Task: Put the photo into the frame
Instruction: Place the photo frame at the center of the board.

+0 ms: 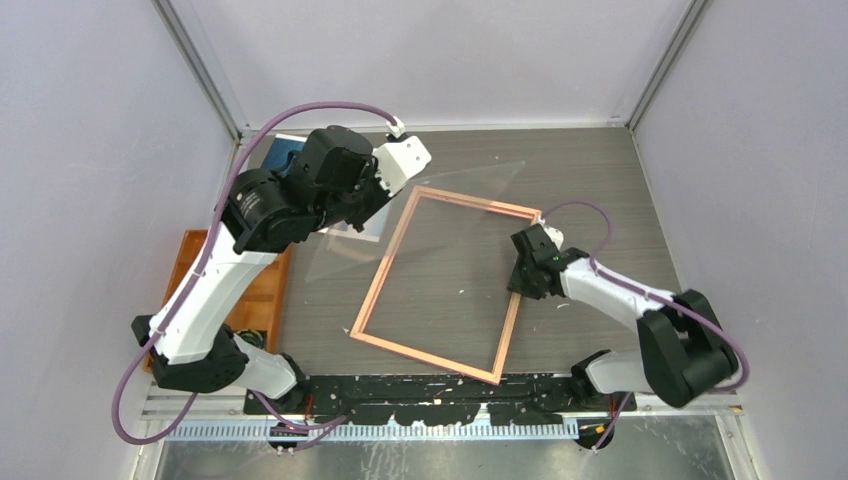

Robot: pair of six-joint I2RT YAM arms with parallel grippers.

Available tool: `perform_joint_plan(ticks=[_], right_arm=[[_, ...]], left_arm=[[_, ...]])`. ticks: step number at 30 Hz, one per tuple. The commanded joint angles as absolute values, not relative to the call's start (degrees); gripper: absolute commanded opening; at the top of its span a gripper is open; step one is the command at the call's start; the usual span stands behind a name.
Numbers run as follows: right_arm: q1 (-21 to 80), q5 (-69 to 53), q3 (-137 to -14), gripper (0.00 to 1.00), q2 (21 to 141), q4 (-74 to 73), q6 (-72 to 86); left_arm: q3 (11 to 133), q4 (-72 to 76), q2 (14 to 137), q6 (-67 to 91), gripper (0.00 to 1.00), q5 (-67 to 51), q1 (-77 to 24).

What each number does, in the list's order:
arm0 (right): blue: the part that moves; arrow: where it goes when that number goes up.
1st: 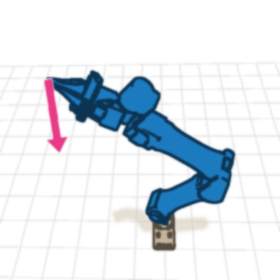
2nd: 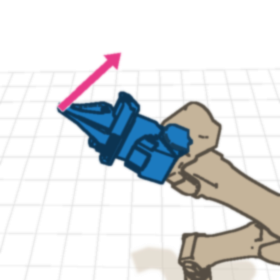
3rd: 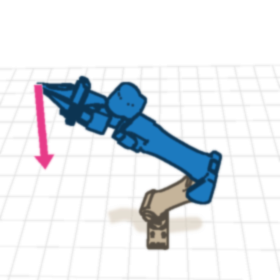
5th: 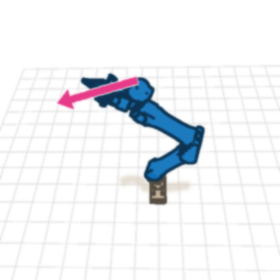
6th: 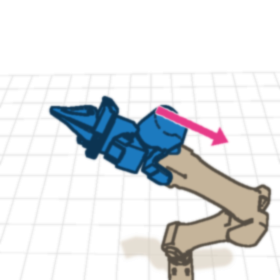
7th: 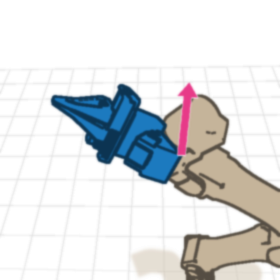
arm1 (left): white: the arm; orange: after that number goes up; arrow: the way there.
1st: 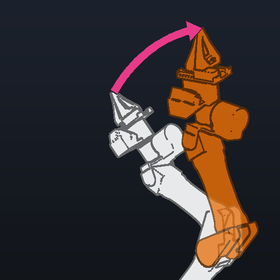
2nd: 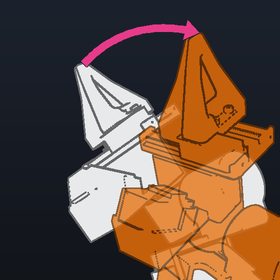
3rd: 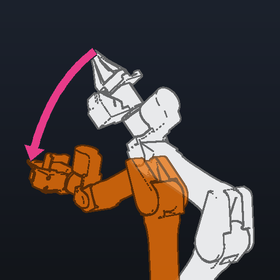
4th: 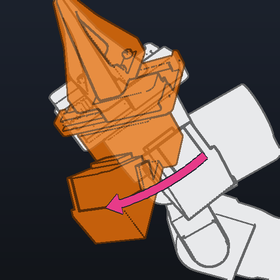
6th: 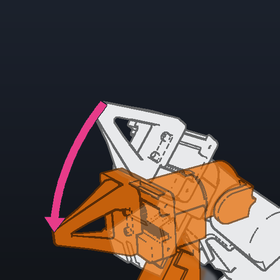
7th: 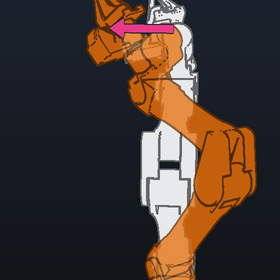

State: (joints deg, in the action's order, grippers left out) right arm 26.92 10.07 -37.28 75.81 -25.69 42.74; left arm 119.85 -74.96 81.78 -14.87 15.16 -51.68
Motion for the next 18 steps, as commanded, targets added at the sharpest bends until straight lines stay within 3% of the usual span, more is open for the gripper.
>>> perform_joint_plan(ticks=[1,6,9,13,18], right_arm=[[26.58,13.78,-43.67,0.31,80.91,-29.12,33.61],[25.31,16.57,-50.92,0.35,87.45,-32.21,29.39],[25.24,19.51,-55.47,0.46,91.05,-35.13,26.69],[24.61,20.62,-57.66,0.69,91.88,-36.28,26.45],[22.18,10.75,-53.37,0.83,79.30,-30.73,34.81]], left_arm=[[117.83,-69.96,79.02,-17.87,0.00,19.58,-51.59],[116.50,-69.84,78.16,-18.27,0.00,19.73,-51.59],[115.56,-69.70,77.52,-18.28,0.00,19.74,-51.59],[112.14,-68.69,76.28,-17.85,0.00,19.46,-51.59],[106.92,-67.20,76.20,-17.28,0.00,18.90,-51.59]])
